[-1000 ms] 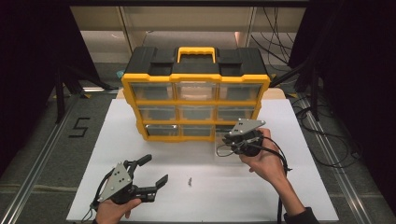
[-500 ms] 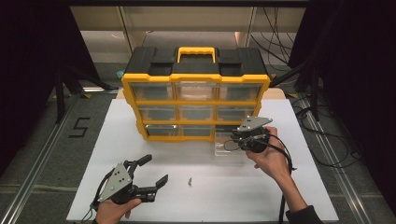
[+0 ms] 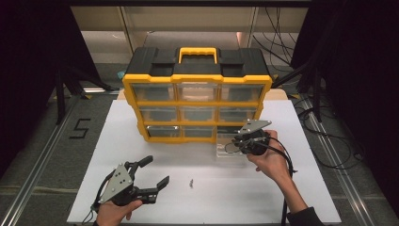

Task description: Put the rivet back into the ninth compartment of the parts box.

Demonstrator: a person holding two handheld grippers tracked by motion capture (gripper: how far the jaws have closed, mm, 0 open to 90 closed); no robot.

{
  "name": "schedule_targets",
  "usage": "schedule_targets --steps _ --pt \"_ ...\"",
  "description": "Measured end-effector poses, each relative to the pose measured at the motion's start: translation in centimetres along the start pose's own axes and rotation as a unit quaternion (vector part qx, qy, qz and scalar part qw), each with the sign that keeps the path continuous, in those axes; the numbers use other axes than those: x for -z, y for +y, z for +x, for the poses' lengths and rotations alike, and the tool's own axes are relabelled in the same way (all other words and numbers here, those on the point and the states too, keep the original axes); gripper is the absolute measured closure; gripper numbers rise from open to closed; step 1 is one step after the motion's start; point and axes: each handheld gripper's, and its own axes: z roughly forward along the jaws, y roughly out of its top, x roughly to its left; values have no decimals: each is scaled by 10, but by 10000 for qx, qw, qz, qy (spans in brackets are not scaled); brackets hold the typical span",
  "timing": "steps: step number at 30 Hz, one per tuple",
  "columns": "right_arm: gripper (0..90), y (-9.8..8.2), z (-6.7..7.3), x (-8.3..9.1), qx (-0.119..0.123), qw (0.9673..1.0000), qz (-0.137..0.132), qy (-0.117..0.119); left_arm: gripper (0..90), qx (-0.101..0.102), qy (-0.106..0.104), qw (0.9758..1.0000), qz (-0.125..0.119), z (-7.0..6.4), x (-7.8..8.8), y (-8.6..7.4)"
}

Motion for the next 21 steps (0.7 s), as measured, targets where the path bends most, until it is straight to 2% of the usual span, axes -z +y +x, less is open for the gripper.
schedule_targets --steps 1,2,4,6,7,10,11,13,16,18,20,21 --pt "667 2 2 1 -99 9999 -36 76 167 8 1 10000 -5 0 0 0" --pt "631 2 1 1 -50 9999 -71 138 167 8 7 10000 -13 0 0 0" --pt "529 6 5 5 -95 9997 -206 69 167 -1 9 10000 -10 0 0 0" --pt "496 9 6 6 -57 9995 -291 85 168 6 4 10000 -1 0 0 0" --pt "429 16 12 10 8 9989 -463 57 167 7 11 10000 -3 0 0 0" --pt "400 21 18 13 114 9983 -563 75 168 -5 6 10000 3 0 0 0" --pt "379 26 25 16 210 9974 -665 205 167 9 7 10000 3 0 0 0" --pt "365 30 31 16 335 9964 -741 240 168 -6 10 10000 -14 0 0 0" --pt "359 34 39 17 437 9957 -739 343 167 2 2 10000 2 0 0 0" --pt "350 39 49 17 587 9941 -776 482 167 -1 13 10000 -11 1 0 0" --pt "348 40 52 17 610 9938 -770 522 168 -9 11 10000 -10 1 0 0" --pt "345 43 59 17 740 9923 -772 619 167 5 4 10000 2 0 0 0"
